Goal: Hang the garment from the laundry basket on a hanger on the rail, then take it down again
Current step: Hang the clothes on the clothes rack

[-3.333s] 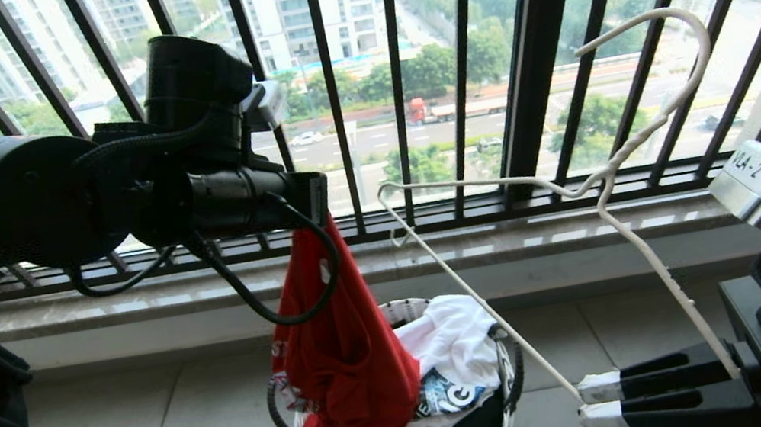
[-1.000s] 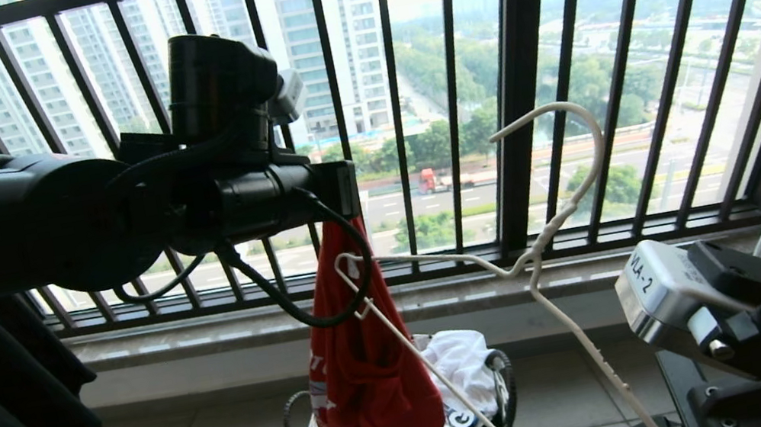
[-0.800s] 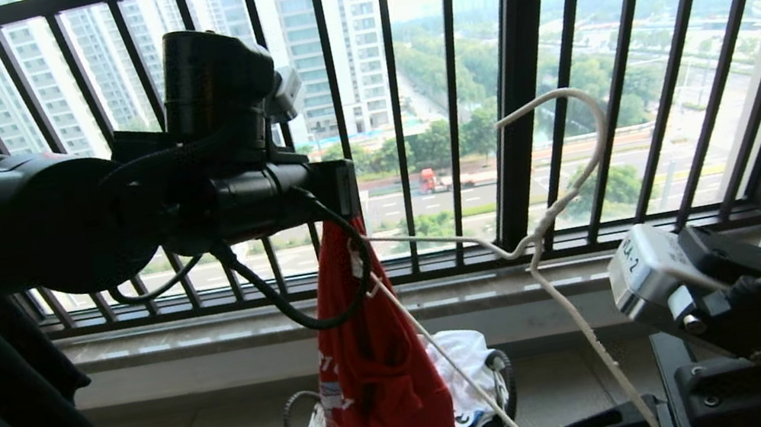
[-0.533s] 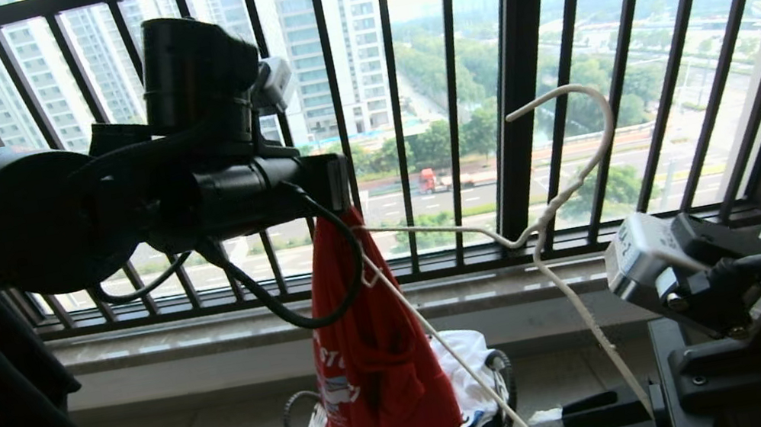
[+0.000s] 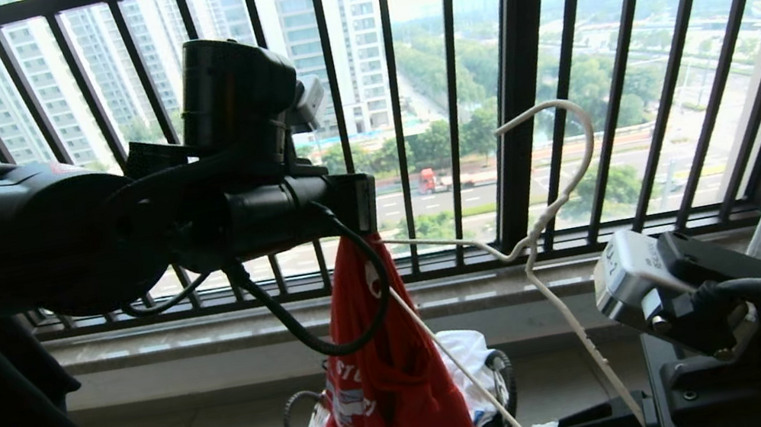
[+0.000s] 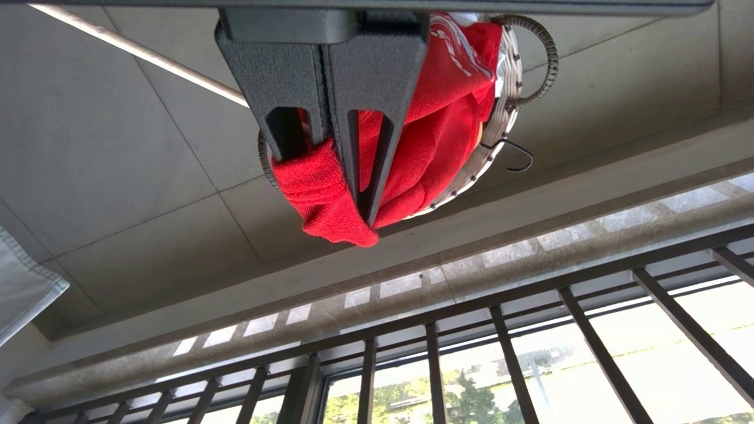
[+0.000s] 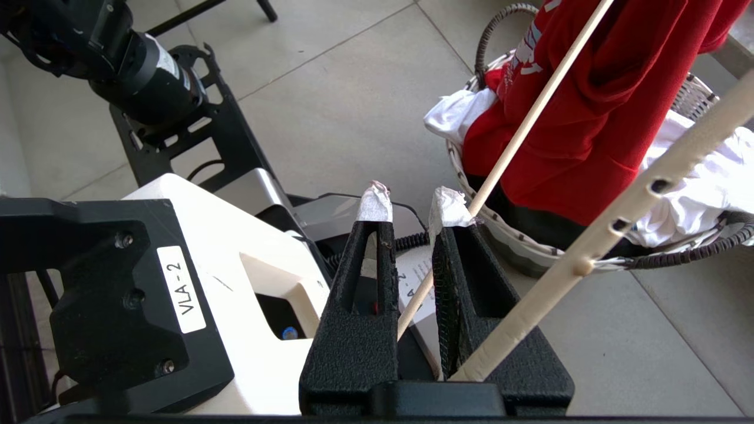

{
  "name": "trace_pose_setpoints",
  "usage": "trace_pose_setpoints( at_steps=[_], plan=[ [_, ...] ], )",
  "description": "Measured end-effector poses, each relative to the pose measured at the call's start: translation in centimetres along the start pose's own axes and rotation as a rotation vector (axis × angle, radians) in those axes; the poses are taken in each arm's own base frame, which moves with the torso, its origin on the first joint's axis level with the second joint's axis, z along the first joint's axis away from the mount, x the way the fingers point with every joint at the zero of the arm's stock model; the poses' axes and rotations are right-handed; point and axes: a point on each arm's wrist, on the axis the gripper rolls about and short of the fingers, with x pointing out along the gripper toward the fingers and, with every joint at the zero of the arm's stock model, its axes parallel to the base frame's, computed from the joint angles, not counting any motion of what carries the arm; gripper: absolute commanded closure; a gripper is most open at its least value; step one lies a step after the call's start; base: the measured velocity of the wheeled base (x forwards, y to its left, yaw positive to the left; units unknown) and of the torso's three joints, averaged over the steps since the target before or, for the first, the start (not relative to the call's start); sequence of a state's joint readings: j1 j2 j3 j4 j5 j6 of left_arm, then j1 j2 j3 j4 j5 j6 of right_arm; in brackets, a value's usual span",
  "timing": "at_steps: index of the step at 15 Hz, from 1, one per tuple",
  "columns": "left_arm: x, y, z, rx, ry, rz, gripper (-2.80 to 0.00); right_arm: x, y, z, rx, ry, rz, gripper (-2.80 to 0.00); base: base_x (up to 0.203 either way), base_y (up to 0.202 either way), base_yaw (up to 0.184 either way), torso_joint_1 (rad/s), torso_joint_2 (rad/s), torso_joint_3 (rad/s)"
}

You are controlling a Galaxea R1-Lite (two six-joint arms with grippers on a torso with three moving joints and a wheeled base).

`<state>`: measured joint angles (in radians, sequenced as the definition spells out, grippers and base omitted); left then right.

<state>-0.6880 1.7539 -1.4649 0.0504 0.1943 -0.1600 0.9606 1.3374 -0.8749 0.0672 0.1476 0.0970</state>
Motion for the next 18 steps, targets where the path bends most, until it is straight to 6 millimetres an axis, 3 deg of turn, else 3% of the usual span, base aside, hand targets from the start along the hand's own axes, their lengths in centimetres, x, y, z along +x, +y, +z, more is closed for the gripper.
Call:
trace_pose_setpoints(
  at_steps=[4, 8, 18],
  plan=[
    [-0.5, -0.7, -0.2, 0.005, 0.004, -0.023, 0.00, 0.1, 0.0, 0.0, 0.000, 0.002, -0.001, 0.00, 0.000, 0.000, 0.000, 0.000, 0.00, 0.000],
    [-2.4, -2.3, -0.1, 0.007, -0.007, -0.074, 0.00, 0.2, -0.2, 0.0, 0.005, 0.003, -0.027, 0.00, 0.000, 0.000, 0.000, 0.000, 0.00, 0.000],
    [-4.8, -4.3, 1.5, -0.073, -0.101, 0.035, 0.00, 0.0, -1.8, 0.3, -0.001, -0.010, -0.115, 0.00, 0.000, 0.000, 0.000, 0.000, 0.00, 0.000]
  ],
)
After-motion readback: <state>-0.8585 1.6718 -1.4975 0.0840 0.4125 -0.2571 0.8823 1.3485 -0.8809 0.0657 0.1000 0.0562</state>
